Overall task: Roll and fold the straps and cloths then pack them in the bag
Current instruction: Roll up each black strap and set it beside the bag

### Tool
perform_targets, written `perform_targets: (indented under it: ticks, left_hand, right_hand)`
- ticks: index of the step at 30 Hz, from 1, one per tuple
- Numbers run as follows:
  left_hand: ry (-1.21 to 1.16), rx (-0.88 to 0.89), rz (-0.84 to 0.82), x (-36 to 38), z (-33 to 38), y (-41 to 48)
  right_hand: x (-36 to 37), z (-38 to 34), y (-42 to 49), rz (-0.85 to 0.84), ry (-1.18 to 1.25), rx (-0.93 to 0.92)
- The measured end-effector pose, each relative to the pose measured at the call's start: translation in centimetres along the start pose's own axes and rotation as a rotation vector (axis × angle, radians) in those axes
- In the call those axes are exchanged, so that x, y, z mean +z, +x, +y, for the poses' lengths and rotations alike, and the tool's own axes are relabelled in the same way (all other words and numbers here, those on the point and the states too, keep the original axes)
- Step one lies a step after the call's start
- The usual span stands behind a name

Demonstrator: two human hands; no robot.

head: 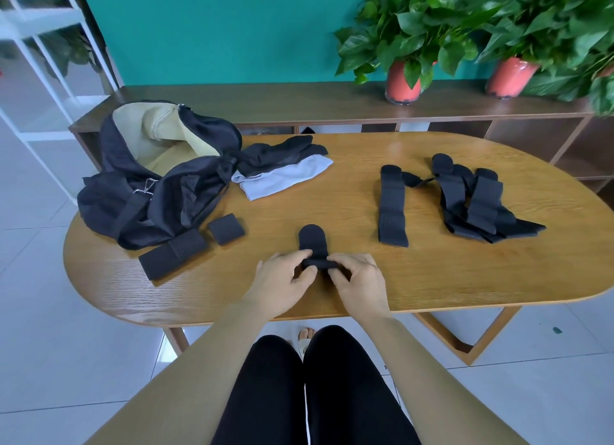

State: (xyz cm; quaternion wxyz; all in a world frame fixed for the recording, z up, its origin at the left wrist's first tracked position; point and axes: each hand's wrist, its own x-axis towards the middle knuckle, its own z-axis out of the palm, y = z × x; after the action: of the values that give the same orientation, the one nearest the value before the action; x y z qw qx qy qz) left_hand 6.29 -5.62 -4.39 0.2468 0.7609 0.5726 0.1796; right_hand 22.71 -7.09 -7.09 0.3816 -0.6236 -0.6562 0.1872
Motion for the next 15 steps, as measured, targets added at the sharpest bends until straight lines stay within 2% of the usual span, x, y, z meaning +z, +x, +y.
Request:
perform_targets:
  ticks: [2, 5, 15]
  left_hand:
    - [-0.111, -0.029, 0.023, 0.4, -0.2, 0.0]
    - [-0.156, -0.046, 0.056, 0.8, -0.4, 0.3]
    - [-0.02, -0.136, 0.329, 2.1, -0.2, 2.2]
  right_hand:
    - [0.0, -0.3, 0.1, -0.003, 0.023, 0.025]
    - [0.0, -0.8, 0.4, 0.002, 0.029, 0.05]
    - [1.9, -1.0, 2.8, 0.035, -0.168, 0.168]
